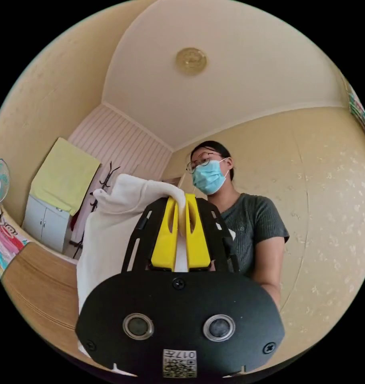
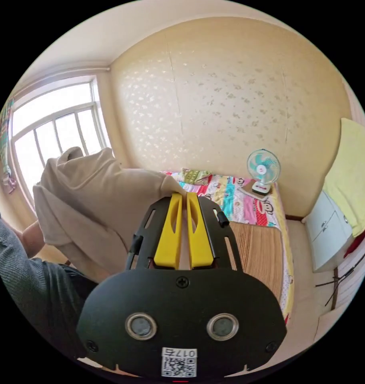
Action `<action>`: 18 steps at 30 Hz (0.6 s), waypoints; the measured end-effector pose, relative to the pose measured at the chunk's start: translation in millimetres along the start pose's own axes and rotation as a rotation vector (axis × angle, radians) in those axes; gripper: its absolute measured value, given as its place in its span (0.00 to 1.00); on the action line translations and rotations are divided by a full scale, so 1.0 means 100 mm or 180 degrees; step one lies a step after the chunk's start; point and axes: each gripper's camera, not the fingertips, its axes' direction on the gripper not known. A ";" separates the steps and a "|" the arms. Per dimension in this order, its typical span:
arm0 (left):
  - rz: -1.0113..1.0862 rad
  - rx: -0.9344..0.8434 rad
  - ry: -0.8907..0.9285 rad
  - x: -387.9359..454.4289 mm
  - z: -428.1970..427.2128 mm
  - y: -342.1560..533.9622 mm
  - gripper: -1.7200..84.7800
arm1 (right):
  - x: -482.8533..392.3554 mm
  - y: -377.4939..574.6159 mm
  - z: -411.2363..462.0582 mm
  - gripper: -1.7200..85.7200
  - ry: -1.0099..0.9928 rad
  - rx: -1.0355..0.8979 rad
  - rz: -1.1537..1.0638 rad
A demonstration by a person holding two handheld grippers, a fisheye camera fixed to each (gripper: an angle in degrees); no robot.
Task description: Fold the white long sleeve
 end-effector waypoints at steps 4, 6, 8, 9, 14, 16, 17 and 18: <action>-0.0761 -0.0718 -0.1144 -0.06 0.10 0.18 0.02 | -0.23 -0.19 -0.32 0.05 0.0415 0.0478 -0.0087; -0.0934 -0.1082 -0.1681 -0.06 0.28 0.20 0.02 | -0.46 -0.29 -0.48 0.05 0.0626 0.0736 -0.0260; -0.0871 -0.1289 -0.1796 -0.03 0.54 0.11 0.02 | -0.65 -0.32 -0.65 0.05 0.0707 0.1016 -0.0420; -0.0775 -0.1258 -0.1773 0.01 0.60 0.05 0.02 | -0.76 -0.33 -0.78 0.06 0.0803 0.1245 -0.0462; 0.0304 -0.0990 -0.1942 0.75 0.99 -0.89 0.02 | -0.90 -0.41 -1.19 0.06 0.0959 0.1866 -0.0500; 0.0493 -0.1026 -0.2183 0.93 1.10 -1.28 0.02 | -0.85 -0.46 -1.23 0.06 0.0895 0.1951 -0.0453; 0.0515 -0.1044 -0.2477 0.99 1.14 -1.53 0.02 | -0.80 -0.49 -1.21 0.06 0.0851 0.2007 -0.0446; 0.0506 -0.1059 -0.2651 1.00 1.16 -1.65 0.02 | -0.76 -0.52 -1.11 0.06 0.0838 0.2071 -0.0449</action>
